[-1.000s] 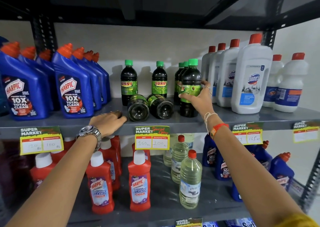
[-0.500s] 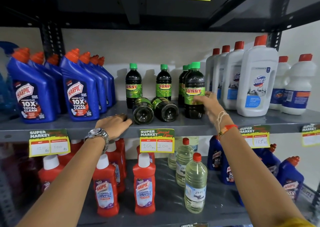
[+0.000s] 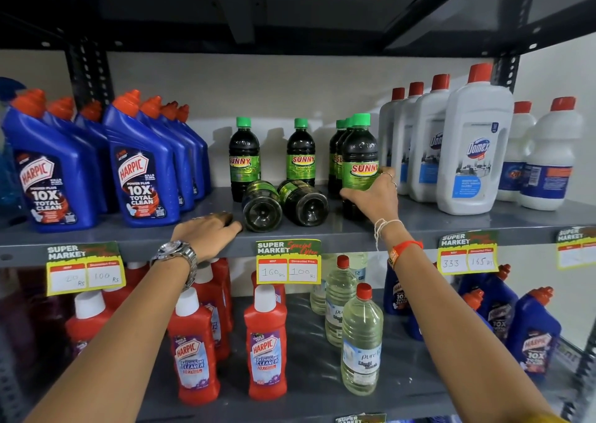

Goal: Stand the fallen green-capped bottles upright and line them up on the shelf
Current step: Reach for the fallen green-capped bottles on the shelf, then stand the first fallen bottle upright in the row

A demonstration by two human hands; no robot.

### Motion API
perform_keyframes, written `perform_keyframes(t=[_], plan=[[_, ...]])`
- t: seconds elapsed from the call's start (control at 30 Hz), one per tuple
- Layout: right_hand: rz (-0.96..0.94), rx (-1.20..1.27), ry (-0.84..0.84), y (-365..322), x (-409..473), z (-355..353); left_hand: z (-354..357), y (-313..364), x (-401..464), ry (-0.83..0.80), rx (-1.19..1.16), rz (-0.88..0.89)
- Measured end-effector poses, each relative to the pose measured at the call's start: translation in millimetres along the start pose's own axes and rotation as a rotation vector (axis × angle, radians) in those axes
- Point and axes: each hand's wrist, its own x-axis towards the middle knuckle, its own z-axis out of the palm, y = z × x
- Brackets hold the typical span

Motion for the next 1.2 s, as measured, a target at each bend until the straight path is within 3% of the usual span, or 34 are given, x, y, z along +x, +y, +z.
perform_keyframes(t=[0.13,0.23,0.3,0.37,0.43,0.53,0.6,0.73,0.93,1.2], plan=[[-0.016,-0.103,0.084,-9.3,-10.1,-5.4,-1.3,2.3,-1.8,-0.011,0.048,0.023],[-0.256,-0.218,0.356,-29.5,-23.8,-9.2,-0.7,1.5,-2.1,-0.002,0.053,0.023],[-0.436,-0.195,0.391,-46.3,-26.8,-8.1,-2.2,1.6,-2.9,-0.027,0.079,0.048],[-0.53,-0.188,0.198,-63.2,-25.1,-2.6,-5.9,2.7,-5.0,-0.074,0.096,0.07],[-0.518,-0.294,-0.123,-77.3,-23.5,7.4,-8.3,2.9,-6.3,-0.11,0.096,0.072],[-0.257,-0.407,-0.532,-91.2,-22.9,22.6,-7.7,1.4,-4.8,-0.105,0.075,0.071],[-0.136,-0.444,-0.659,-97.3,-22.5,28.2,-8.5,1.5,-5.4,-0.098,0.103,0.07],[-0.045,-0.477,-0.749,-99.0,-14.0,32.9,-5.3,2.9,-6.5,-0.027,0.167,0.094],[0.043,-0.216,-0.638,-83.4,-7.0,49.1,0.2,1.2,-2.0,0.048,-0.038,-0.017],[-0.137,-0.022,-0.184,-78.6,-10.6,43.6,1.0,0.1,0.2,0.015,0.019,0.026]])
